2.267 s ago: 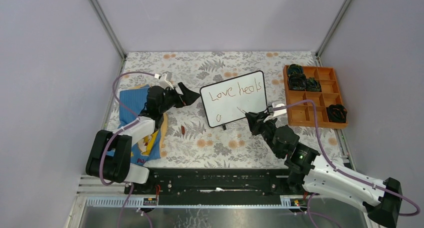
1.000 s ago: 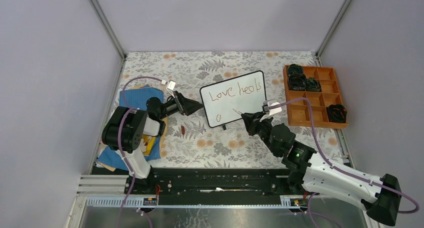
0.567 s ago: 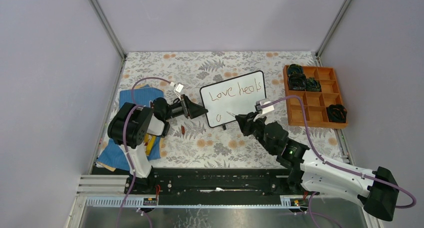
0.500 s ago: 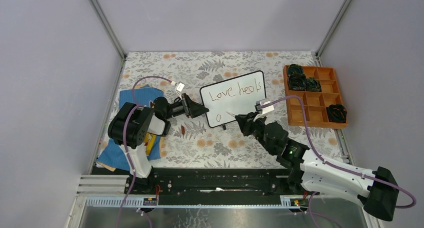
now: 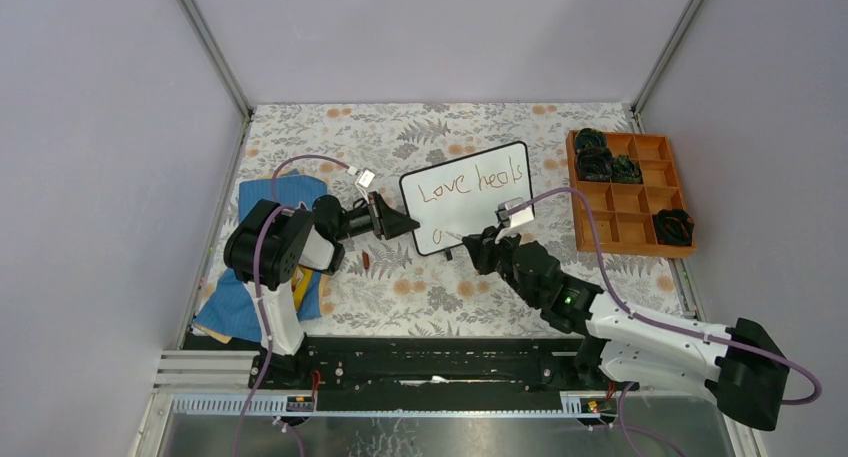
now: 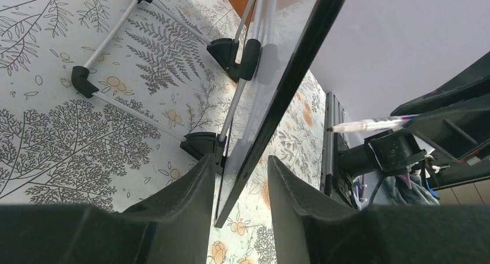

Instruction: Write a sentence on the whiteboard

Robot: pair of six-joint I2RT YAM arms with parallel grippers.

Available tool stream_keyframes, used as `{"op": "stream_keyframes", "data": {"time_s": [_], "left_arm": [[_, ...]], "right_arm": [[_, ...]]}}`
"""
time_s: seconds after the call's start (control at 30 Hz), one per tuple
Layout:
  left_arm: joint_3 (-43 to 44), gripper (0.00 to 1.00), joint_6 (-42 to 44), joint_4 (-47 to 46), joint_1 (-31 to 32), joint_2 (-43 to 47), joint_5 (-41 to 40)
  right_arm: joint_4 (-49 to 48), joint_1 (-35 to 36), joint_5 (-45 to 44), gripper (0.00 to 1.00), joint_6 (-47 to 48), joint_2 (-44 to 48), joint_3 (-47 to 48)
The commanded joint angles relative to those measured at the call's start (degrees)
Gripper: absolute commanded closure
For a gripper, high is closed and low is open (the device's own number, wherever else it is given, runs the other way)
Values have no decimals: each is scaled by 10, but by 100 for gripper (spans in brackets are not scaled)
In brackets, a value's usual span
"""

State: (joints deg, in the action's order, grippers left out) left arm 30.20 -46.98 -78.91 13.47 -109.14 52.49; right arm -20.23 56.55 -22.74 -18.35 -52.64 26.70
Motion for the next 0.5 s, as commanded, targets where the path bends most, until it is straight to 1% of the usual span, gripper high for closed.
{"op": "stream_keyframes", "data": {"time_s": [0.0,0.23,0.47], "left_arm": [[5,56,19,-49,2,-5,-6],[3,57,27,-43,2,-1,-5],[3,61,37,-28,2,4,-6]], "right_arm": [[-42,-1,5,100,-22,-32,31],[-50,-1,-10,100,-24,-82,48],[-58,-1,-39,100,-21,-112,51]]}}
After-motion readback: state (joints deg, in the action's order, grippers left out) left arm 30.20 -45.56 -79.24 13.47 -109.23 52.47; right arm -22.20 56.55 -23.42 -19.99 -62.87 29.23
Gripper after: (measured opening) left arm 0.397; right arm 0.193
